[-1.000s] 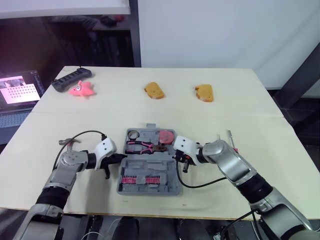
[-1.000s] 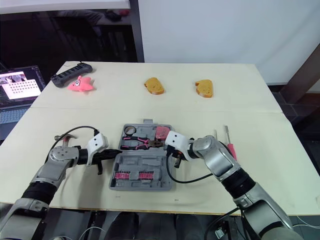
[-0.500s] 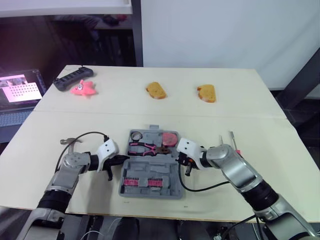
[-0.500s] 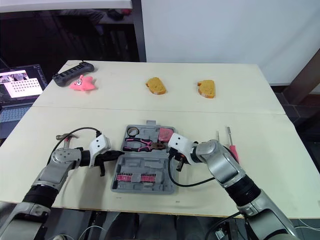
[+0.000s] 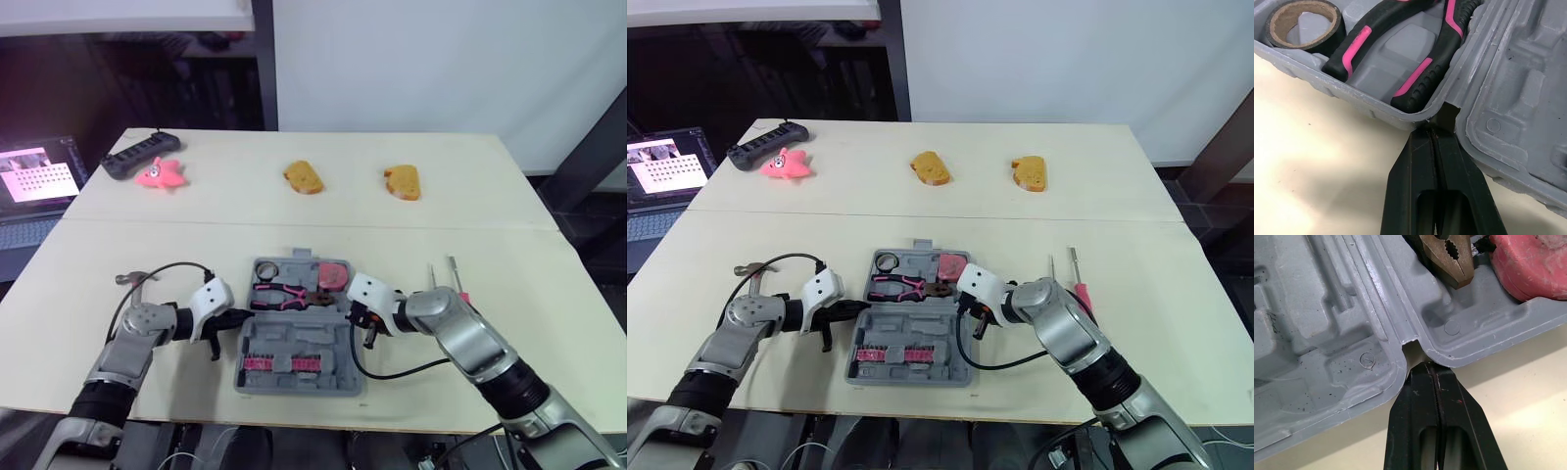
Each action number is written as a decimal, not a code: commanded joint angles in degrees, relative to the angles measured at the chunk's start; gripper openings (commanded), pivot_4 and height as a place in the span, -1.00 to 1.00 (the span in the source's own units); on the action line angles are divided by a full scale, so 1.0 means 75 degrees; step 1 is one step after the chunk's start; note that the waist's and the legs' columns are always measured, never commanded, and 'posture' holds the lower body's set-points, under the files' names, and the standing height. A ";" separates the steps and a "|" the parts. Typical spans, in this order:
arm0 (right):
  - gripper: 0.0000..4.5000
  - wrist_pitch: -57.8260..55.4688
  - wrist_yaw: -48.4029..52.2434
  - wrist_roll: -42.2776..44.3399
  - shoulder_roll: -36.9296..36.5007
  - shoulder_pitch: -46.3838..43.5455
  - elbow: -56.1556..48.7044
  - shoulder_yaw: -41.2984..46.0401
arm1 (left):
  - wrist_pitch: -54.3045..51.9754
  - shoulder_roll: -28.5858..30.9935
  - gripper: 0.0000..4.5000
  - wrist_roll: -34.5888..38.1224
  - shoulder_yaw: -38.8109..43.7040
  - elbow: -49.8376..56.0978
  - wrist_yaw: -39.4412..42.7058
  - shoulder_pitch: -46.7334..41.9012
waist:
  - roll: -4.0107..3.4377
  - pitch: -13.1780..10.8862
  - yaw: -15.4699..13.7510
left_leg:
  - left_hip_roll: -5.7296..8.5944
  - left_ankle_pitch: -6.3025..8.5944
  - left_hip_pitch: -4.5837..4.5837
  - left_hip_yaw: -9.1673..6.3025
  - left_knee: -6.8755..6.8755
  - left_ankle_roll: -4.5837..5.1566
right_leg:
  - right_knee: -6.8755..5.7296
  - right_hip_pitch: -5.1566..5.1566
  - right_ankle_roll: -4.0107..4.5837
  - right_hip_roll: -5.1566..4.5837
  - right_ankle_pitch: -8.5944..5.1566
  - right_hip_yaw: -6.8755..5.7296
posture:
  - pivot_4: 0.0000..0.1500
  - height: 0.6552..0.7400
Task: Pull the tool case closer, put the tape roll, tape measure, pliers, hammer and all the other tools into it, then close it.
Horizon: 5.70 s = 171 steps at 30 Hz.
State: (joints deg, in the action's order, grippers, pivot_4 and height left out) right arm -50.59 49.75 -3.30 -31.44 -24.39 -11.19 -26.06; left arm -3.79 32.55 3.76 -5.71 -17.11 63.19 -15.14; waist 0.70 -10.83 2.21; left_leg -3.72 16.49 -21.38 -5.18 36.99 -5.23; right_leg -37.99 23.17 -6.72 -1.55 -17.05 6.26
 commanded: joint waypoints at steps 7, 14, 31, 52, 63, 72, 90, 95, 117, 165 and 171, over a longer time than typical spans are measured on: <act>-1.00 -0.0237 0.0179 0.0288 0.0190 0.0208 -0.0474 -0.0466 | -0.0104 -0.0282 -0.98 0.0126 -0.0578 0.0400 0.0335 0.0200 | 0.0000 0.0000 0.0007 | 0.0000 0.0000 0.0001 0.0000 -0.0001 0.0000 | 0.0000 0.0000 -0.0001 0.0000 -0.0001 0.0000 | 1.00 1.00; -1.00 -0.0386 0.0160 0.0294 0.0139 0.0283 -0.0609 -0.0470 | -0.0222 -0.0321 -0.98 0.0154 -0.0644 0.0577 0.0371 0.0279 | 0.0000 0.0000 0.0013 | 0.0000 0.0000 0.0000 0.0000 -0.0002 0.0000 | 0.0002 0.0000 -0.0001 0.0000 -0.0001 0.0000 | 1.00 1.00; -1.00 -0.0484 0.0105 0.0286 0.0142 0.0320 -0.0578 -0.0460 | -0.0199 -0.0322 -0.98 0.0106 -0.0626 0.0492 0.0363 0.0197 | 0.0000 0.0000 0.0014 | 0.0000 0.0000 0.0000 0.0000 -0.0002 0.0000 | 0.0004 0.0000 0.0000 0.0000 -0.0002 0.0000 | 1.00 1.00; -1.00 0.1343 0.0618 0.1097 -0.1148 0.0987 -0.0681 0.1399 | -0.0405 0.1151 -0.98 0.1040 0.0679 0.1314 0.0823 0.0915 | 0.0009 -0.0026 0.0072 | -0.0003 0.0007 -0.0018 0.0002 -0.0028 0.0011 | 0.0026 0.0026 -0.0005 0.0001 -0.0003 0.0002 | 1.00 1.00; -1.00 0.1856 0.1048 0.2620 -0.2024 0.2007 -0.0835 0.4107 | -0.1030 0.2913 -0.98 0.2881 0.3384 0.1988 0.1648 0.2472 | 0.0023 -0.0061 0.0044 | -0.0006 0.0006 -0.0018 0.0014 -0.0067 0.0009 | 0.0044 0.0036 0.0023 -0.0003 -0.0017 0.0004 | 1.00 1.00; 0.67 0.2917 0.2981 0.4031 -0.2942 0.4393 0.0109 0.7661 | -0.0956 0.3926 0.76 0.2932 0.5573 -0.0152 0.2227 0.3726 | 0.0019 -0.0075 0.0051 | -0.0009 0.0012 -0.0004 0.0025 -0.0121 0.0019 | 0.0084 0.0038 0.0031 -0.0002 -0.0029 0.0003 | 1.00 1.00; 0.99 0.3955 0.2845 0.3864 -0.2956 0.4922 0.0716 0.7406 | -0.0482 0.3721 1.00 0.2834 0.5457 -0.0503 0.2112 0.3781 | 0.0022 -0.0077 0.0053 | -0.0010 0.0006 0.0000 0.0052 -0.0111 0.0009 | 0.0086 0.0035 0.0042 -0.0003 -0.0021 0.0030 | 1.00 1.00; 0.99 0.3589 0.2372 0.3986 -0.2812 0.4762 0.0294 0.7191 | -0.0454 0.3485 1.00 0.2827 0.5167 -0.0052 0.1995 0.3639 | 0.0021 -0.0076 0.0052 | -0.0010 0.0005 0.0001 0.0052 -0.0107 0.0007 | 0.0084 0.0032 0.0042 -0.0003 -0.0020 0.0030 | 1.00 1.00; 0.99 -0.0962 -0.5208 0.2265 0.1195 0.2264 -0.1684 0.4645 | -0.0484 0.1616 1.00 0.3629 0.2772 0.4710 0.1463 0.3153 | 0.0027 -0.0064 0.0046 | -0.0009 -0.0016 -0.0001 0.0043 -0.0099 -0.0030 | 0.0056 0.0038 0.0016 -0.0002 0.0000 0.0035 | 1.00 1.00; -0.99 -0.2680 -0.6579 0.2428 0.3583 0.5222 -0.4863 0.3349 | -0.0463 0.1877 1.00 0.3452 0.1811 0.3976 0.1665 0.1929 | 0.0033 -0.0051 0.0224 | -0.0010 -0.0017 0.0001 0.0021 -0.0103 -0.0030 | 0.0023 0.0048 0.0027 0.0002 -0.0009 0.0020 | 1.00 1.00; -0.77 -0.1667 -0.6685 0.2260 0.3871 0.5578 -0.4044 0.3471 | -0.0529 0.1911 1.00 0.3451 0.1834 0.4038 0.1645 0.1885 | 0.0050 -0.0041 0.0239 | -0.0012 -0.0017 0.0007 0.0022 -0.0104 -0.0030 | 0.0022 0.0043 0.0033 0.0004 -0.0013 0.0021 | 1.00 1.00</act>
State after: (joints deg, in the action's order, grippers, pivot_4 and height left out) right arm -65.24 0.40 14.59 -3.19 16.84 -43.89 -0.74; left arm -8.06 46.05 29.33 7.43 12.00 75.41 -0.80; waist 1.07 -11.14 4.00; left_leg -3.82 16.37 -21.33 -5.02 36.22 -5.46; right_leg -37.82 23.48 -6.46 -1.52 -17.15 6.42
